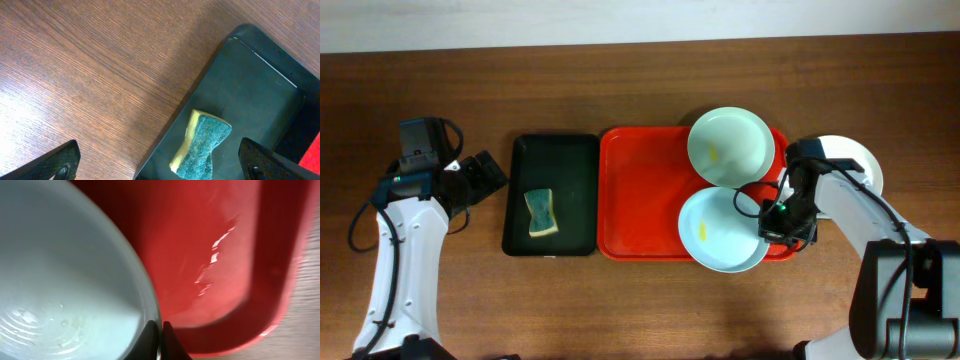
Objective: Clean dirty plates on tray and stack at the side
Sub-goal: 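Move right gripper to the lower pale green plate rim, then drag the pale green plate left across the red tray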
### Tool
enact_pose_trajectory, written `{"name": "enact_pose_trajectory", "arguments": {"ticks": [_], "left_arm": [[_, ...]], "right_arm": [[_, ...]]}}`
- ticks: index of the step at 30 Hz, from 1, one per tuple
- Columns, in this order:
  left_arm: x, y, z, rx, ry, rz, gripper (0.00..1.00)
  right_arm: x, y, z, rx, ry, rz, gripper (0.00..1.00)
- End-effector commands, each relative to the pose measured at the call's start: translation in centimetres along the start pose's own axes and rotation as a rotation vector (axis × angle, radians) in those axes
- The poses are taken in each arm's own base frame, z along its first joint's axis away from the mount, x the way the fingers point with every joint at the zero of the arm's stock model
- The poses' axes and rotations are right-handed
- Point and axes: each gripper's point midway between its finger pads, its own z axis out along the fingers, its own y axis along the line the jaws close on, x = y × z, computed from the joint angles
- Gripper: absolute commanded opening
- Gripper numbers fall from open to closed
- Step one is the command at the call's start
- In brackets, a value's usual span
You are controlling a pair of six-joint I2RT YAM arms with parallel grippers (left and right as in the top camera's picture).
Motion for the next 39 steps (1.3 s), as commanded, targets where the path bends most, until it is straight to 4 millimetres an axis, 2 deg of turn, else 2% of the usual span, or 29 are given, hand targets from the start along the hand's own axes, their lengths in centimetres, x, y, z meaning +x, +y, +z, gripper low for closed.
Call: {"name": "enact_pose_trajectory", "arguments": {"ticks": [1,7,10,13,19,23,25,30,37,39], "left_arm": [[-0.7,-0.1,-0.7,0.013,-0.025,-0.019,0.99],[-0.7,-0.1,-0.7,0.013,-0.025,-0.018,0.99],[-0.7,-0.2,-0.7,0.013,-0.026,-0.018,0.99],[-0.7,-0.2,-0.7,0.013,-0.026,-0.019,0.99],[-0.7,-0.2,-0.7,0.013,-0.026,-0.019,0.99],[-0.7,-0.2,-0.7,0.013,-0.026,-0.018,0.99],[-0.7,-0.1,-0.7,0.013,-0.025,-0.019,0.99],[-0.7,-0.1,-0.7,0.013,-0.025,-0.018,0.99],[-0.7,-0.1,-0.7,0.013,-0.025,-0.019,0.99],[-0.7,-0.2,-0.7,0.014,-0.026,-0.019,0.99]], "right_arm": [[1.3,1.7,0.6,-0.106,0.04,0.002,0.04],[1.5,2.8,0.6,-0.171,0.054,0.006,0.04],[1.5,4.0,0.4,-0.24,0.055,0.003,0.04],[1.2,5.6,0.1,-0.318,0.048,-0.007,0.04],[0.6,8.2,0.4,-0.329,0.015,0.005,0.04],[0.3,11.2,0.8,-0.334,-0.029,-0.011,0.04],[0.0,11.6,1.0,-0.306,-0.055,-0.001,0.04],[-1.4,11.3,1.7,-0.172,-0.167,0.083,0.04],[-1.9,14.2,1.5,-0.211,-0.237,0.003,0.04],[-2.3,14.2,1.4,-0.199,-0.265,0.004,0.04]]}}
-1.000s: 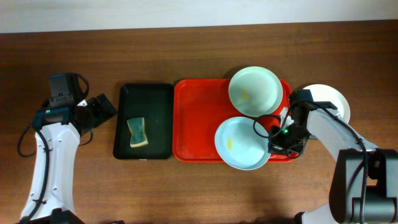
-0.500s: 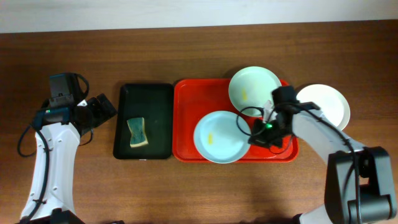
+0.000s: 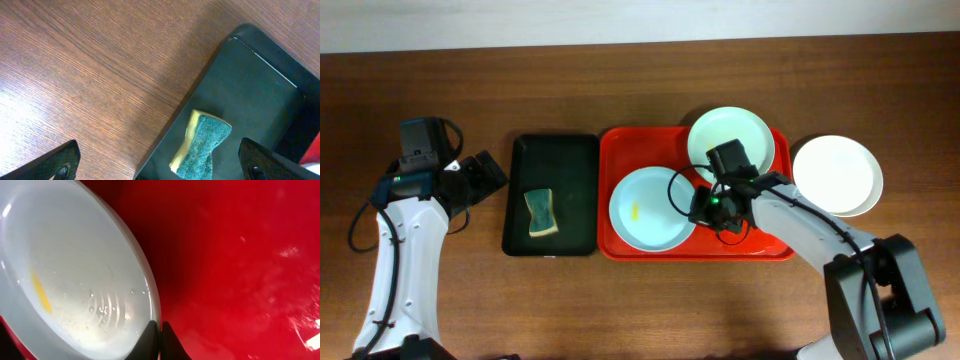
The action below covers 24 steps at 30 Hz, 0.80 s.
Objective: Clean dirty plates on tray and stack at the side
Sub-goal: 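Drag the pale green plate left across the red tray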
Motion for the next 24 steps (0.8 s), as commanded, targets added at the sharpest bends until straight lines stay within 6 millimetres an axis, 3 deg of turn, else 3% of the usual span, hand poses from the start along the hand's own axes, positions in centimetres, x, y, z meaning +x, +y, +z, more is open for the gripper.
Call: {"name": "enact_pose_trajectory", "arguments": {"ticks": [1,10,13,16,24], "left_arm": [[-0.67,-0.15,-0.72,0.013,-0.025,-0.018,0.99],[-0.67,-0.15,-0.72,0.013,-0.025,-0.018,0.99],[-0.67,-0.15,-0.72,0.013,-0.025,-0.018,0.99],[-0.68,-0.15,-0.73,0.013,-0.026,-0.018,0.99],[-0.69,-0.1,-0.72,0.013,-0.025,-0.019,0.99]], "right_arm": [[-0.73,-0.61,-0.04,0.051,-0.058,0.025,0.04],[-1.02,-0.95,-0.07,0.07,-0.075,0.025,0.11],[-1.08,-0.9,-0.07,0.068,-0.077,0.024,0.24],[-1.34,-1.19,-0.12,0.085,-0.092,0.024,0.29],[-1.23,-1.5,0.6,0.095,-0.08,0.026,0.28]]}}
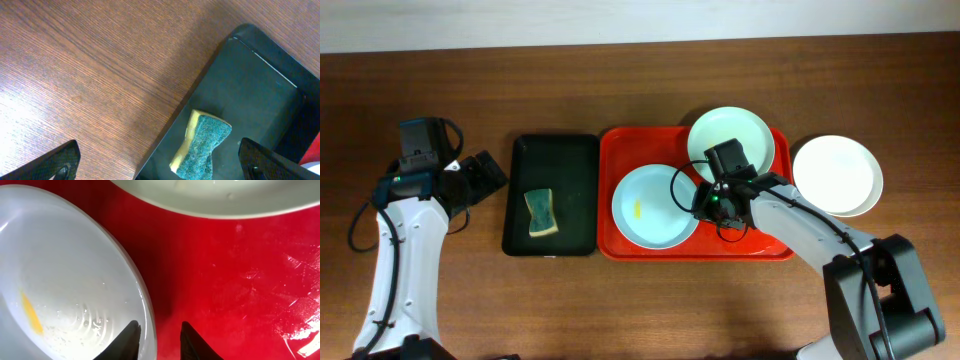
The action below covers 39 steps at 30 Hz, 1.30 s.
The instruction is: Clean dirty plates on tray and stack at the side
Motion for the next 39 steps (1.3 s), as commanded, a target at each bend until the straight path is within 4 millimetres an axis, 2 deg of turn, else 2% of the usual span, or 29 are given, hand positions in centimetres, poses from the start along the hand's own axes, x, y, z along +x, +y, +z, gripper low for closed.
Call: {"name": "enact_pose_trajectory", "arguments": {"ticks": [1,7,9,13,17,19,23,29,31,35,39], "left_arm": [[-0.7,-0.1,-0.7,0.012,-0.026,-0.02,0.99],[-0.7,-0.1,-0.7,0.012,-0.026,-0.02,0.99],[-0.7,-0.1,-0.7,0.012,-0.026,-0.02,0.99],[-0.7,-0.1,-0.7,0.012,-0.025,-0.02,0.99],[-0.7,-0.1,-0.7,0.012,-0.026,-0.02,0.99],[-0.7,-0.1,-0.7,0.012,-0.026,-0.02,0.99],[-0.7,-0.1,-0.7,0.012,-0.025,-0.02,0.99],[-0.7,-0.1,-0.7,0.012,-0.026,-0.02,0.99],[-0.7,-0.1,-0.7,0.012,-0.026,-0.02,0.99],[-0.7,-0.1,-0.7,0.012,-0.026,-0.02,0.99],[-0.7,-0.1,-0.7,0.012,-0.026,-0.02,0.99]], "right_arm": [[0.4,-0.7,1.0,0.035,0.013,0.005,0.28],[0.4,-0.7,1.7,0.036,0.016,0.002,0.04],[0.1,-0.5,1.7,0.026,0.004,0.0,0.04],[-0.6,0.1,1.6,0.006,-0.018,-0.015,0.04],[-0.8,0.3,1.3,0.007,-0.014,-0.141,0.29],[-0.9,0.3,1.0,0.014,-0.011,-0.162,0.33],[-1.9,0.7,0.0,0.021,-0.01,-0.153,0.33],[-3.4,2.0,-0.8,-0.004,-0.053,-0.337,0.34],[-3.6,1.7,-0.7,0.017,-0.063,-0.418,0.37],[-4.7,0.6,-0.8,0.098,-0.11,-0.417,0.38],[-4.4,0.3,-0.6,0.102,-0.098,-0.408,0.26]]}}
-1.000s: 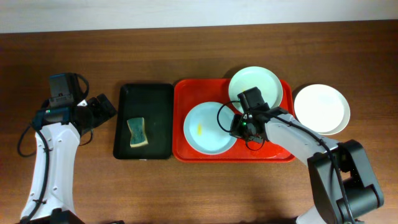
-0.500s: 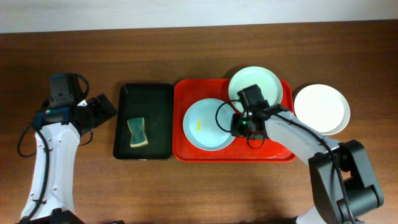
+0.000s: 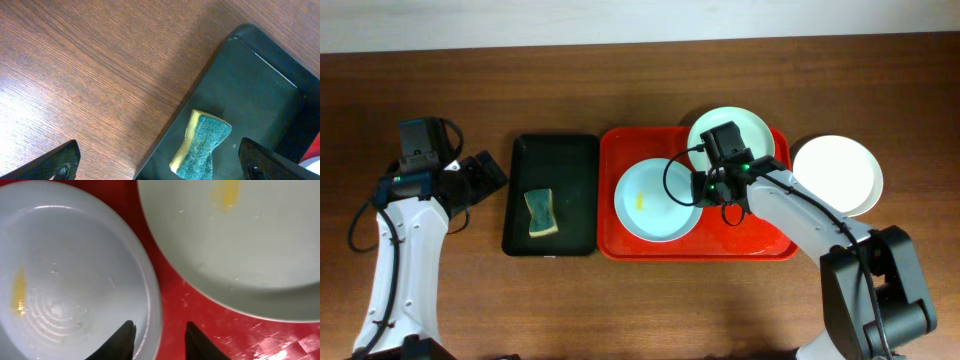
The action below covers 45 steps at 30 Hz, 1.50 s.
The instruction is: Clean dirty plates on tray and stack at the side
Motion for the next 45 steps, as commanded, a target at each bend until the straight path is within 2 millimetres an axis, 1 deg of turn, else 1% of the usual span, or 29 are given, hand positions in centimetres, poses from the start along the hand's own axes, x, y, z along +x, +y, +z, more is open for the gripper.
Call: {"name": "enact_pose_trajectory", "arguments": {"ticks": [1,3,5,8,13,16,22,24,26,29,35,39,45], "left_arm": [[-0.7,-0.1,-0.7,0.012,-0.026,-0.019,0.99],[-0.7,-0.1,-0.7,0.012,-0.026,-0.02,0.99],[-0.7,-0.1,-0.7,0.012,-0.025,-0.02,0.99],[-0.7,-0.1,-0.7,0.012,-0.026,-0.02,0.99],[-0.7,-0.1,-0.7,0.012,-0.026,-0.02,0.99],[-0.7,-0.1,-0.7,0.012,-0.026,-0.02,0.99],[-0.7,-0.1,-0.7,0.012,-0.026,-0.02,0.99],[-0.7,-0.1,-0.7,0.012,-0.026,-0.019,0.99],[-0.7,-0.1,-0.7,0.012,-0.026,-0.02,0.99],[-0.7,-0.1,-0.7,0.012,-0.026,-0.02,0.99],[-0.7,-0.1,-0.7,0.012,-0.026,-0.02,0.99],[-0.7,-0.1,-0.7,0.012,-0.026,-0.02,0.99],[-0.7,-0.2,-0.7,0.016,-0.025,-0.019,0.99]], "right_arm": [[-0.1,-0.8,0.5,0.036,-0.002,-0.011,0.26],[0.4,-0.5,1.0,0.016,0.009,-0.011,0.26],[0.4,-0.1,1.2,-0.007,0.014,-0.011,0.25],[0.3,-0.1,1.2,-0.008,0.008,-0.012,0.25],[0.9,-0.3,2.0,-0.003,0.026,-0.011,0.25],[1.0,-0.4,2.0,-0.002,0.029,-0.01,0.17],[1.4,-0.4,2.5,0.001,0.045,-0.01,0.14],[1.4,-0.4,2.4,0.0,0.045,-0.01,0.08],[1.4,-0.3,2.4,-0.004,0.046,-0.01,0.04],[1.5,0.0,2.4,-0.025,0.048,-0.01,0.04],[1.4,0.1,2.4,-0.027,0.044,-0.01,0.04],[1.3,0.7,2.4,-0.061,0.046,-0.011,0.05],[1.3,0.7,2.4,-0.061,0.046,-0.011,0.05]]}}
